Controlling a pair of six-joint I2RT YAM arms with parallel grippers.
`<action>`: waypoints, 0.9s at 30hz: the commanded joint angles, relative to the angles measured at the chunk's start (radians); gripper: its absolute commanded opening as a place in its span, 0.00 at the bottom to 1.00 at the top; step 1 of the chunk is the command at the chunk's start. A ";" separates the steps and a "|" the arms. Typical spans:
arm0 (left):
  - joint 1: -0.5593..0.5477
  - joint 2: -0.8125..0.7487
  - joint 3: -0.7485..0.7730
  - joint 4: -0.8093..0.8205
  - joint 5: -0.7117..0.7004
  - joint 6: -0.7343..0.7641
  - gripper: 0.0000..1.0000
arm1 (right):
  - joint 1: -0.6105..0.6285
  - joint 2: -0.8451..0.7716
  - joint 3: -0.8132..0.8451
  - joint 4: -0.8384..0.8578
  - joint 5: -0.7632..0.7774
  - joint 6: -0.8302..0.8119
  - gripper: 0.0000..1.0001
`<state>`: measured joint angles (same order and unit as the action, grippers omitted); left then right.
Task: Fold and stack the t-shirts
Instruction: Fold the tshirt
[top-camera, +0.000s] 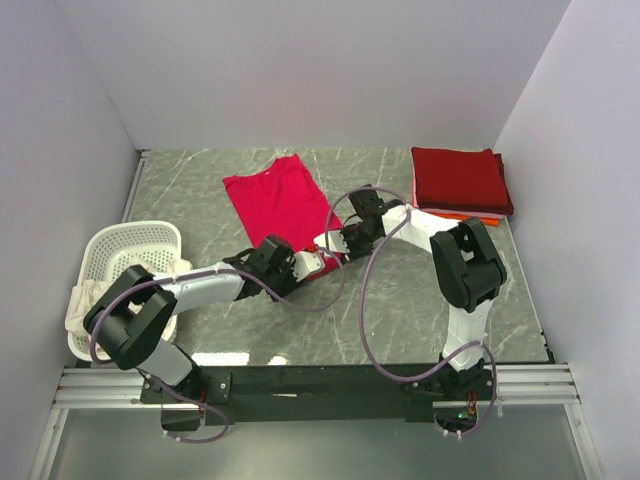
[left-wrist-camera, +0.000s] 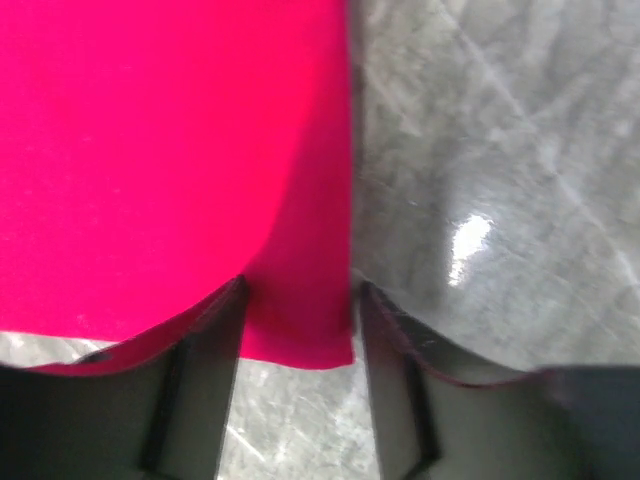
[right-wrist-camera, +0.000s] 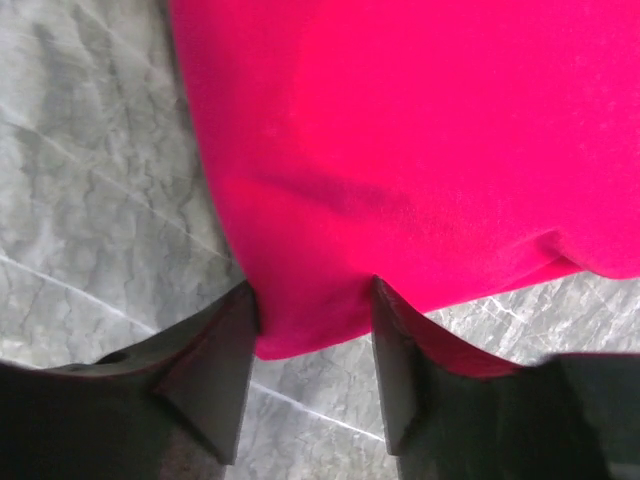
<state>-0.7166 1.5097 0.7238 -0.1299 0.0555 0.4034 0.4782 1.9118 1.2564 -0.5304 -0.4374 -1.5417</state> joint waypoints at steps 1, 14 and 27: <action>-0.001 0.027 -0.023 0.019 -0.084 0.028 0.48 | 0.019 0.024 0.000 0.030 0.042 0.006 0.50; -0.017 -0.150 -0.078 -0.049 0.052 0.086 0.00 | 0.030 -0.109 -0.089 -0.147 0.036 -0.008 0.00; -0.124 -0.358 -0.086 -0.214 0.386 0.066 0.00 | 0.097 -0.631 -0.511 -0.345 -0.138 0.155 0.00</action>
<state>-0.8238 1.1728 0.6361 -0.2916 0.3389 0.4812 0.5594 1.3655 0.7727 -0.7963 -0.5144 -1.4769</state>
